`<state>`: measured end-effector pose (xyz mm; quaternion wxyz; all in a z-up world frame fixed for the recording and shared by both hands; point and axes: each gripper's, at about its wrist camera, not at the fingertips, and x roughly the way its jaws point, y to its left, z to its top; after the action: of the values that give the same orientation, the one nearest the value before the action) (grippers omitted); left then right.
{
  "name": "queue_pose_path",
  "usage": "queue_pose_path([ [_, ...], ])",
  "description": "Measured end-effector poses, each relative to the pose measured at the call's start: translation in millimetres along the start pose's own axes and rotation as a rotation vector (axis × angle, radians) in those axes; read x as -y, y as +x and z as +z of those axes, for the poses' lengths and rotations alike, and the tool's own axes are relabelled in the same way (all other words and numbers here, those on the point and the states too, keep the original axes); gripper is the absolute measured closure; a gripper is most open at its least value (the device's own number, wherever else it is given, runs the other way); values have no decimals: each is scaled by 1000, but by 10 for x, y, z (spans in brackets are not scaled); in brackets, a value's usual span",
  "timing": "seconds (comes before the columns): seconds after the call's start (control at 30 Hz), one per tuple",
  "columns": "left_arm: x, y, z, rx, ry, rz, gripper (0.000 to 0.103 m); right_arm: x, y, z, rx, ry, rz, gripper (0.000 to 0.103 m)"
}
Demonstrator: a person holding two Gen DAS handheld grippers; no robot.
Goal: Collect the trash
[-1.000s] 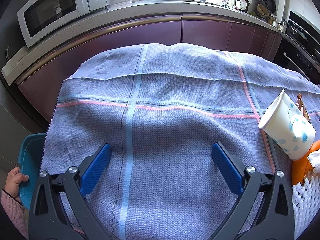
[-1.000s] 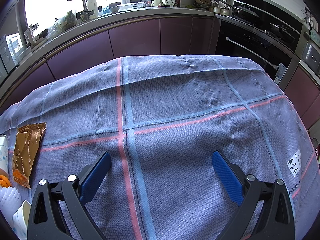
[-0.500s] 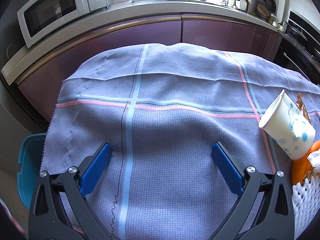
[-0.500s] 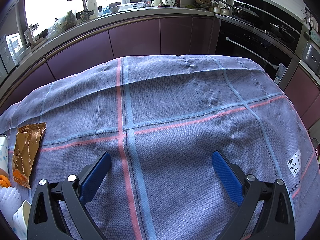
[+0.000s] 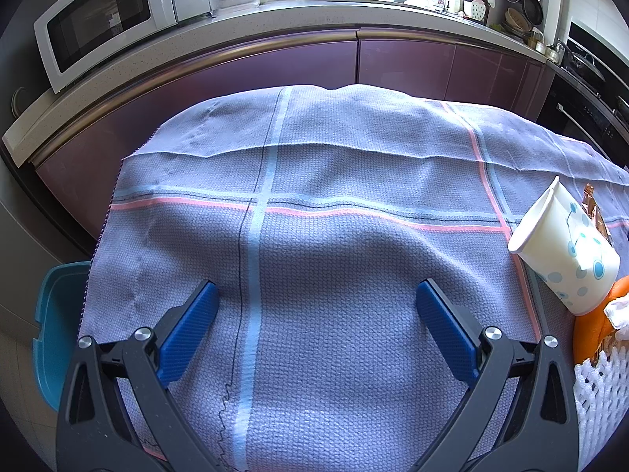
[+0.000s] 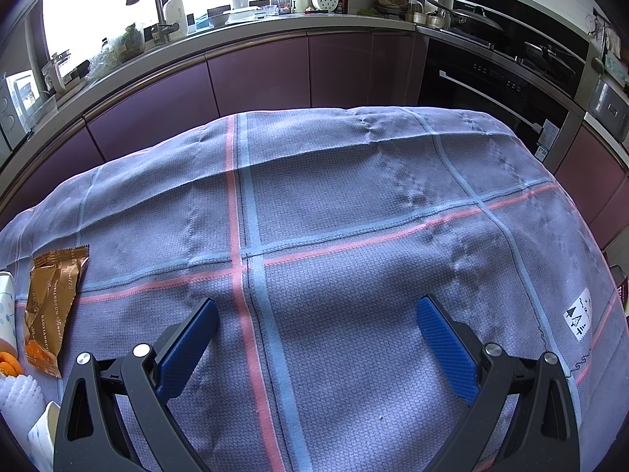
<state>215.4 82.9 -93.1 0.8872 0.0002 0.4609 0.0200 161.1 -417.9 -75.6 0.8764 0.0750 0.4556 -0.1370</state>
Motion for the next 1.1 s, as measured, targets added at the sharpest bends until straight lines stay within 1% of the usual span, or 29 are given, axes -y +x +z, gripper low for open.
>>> queue_pose_path([
  [0.03, -3, 2, 5, -4, -2, -2, 4, 7, -42, -18, 11, 35, 2, 6],
  [0.07, -6, -2, 6, -7, 0, -3, 4, 16, -124, -51, 45, 62, 11, 6],
  [0.13, -21, -28, 1, -3, 5, -15, 6, -17, -402, -128, 161, 77, -12, 6],
  [0.2, -34, -115, -25, 29, 0, -56, 6, -100, -780, -226, 291, 66, -21, 6],
  [0.27, -31, -316, -92, 112, -7, -90, 6, -266, -1205, -389, 423, 41, 35, 6],
  [0.3, -19, -425, -130, 151, -4, -113, 6, -370, -1391, -476, 470, 15, 70, 6],
  [0.37, 19, -628, -208, 208, -3, -133, 6, -608, -1706, -698, 547, -33, 152, 6],
  [0.43, 73, -802, -295, 254, 2, -140, 6, -851, -1938, -948, 621, -76, 237, 6],
  [0.47, 100, -882, -340, 277, 7, -142, 6, -992, -2019, -1083, 652, -106, 268, 6],
  [0.53, 165, -1030, -420, 312, 23, -146, 6, -1258, -2126, -1278, 697, -148, 302, 6],
  [0.57, 195, -1107, -464, 331, 33, -155, 6, -1364, -2143, -1361, 699, -157, 334, 6],
  [0.63, 234, -1239, -536, 355, 45, -161, 6, -1541, -2129, -1448, 657, -167, 390, 6],
  [0.67, 237, -1301, -566, 366, 44, -171, 6, -1634, -2115, -1487, 644, -171, 400, 6],
  [0.73, 215, -1401, -633, 389, 28, -168, 6, -1771, -2116, -1560, 636, -195, 401, 6],
  [0.83, 181, -1556, -752, 428, 22, -144, 6, -1920, -2142, -1635, 634, -231, 373, 6],
  [0.93, 125, -1699, -865, 477, 1, -126, 6, -1956, -2194, -1703, 654, -238, 365, 6],
  [1.1, 84, -1908, -1023, 548, 1, -97, 6, -1971, -2182, -1729, 639, -221, 358, 6],
])
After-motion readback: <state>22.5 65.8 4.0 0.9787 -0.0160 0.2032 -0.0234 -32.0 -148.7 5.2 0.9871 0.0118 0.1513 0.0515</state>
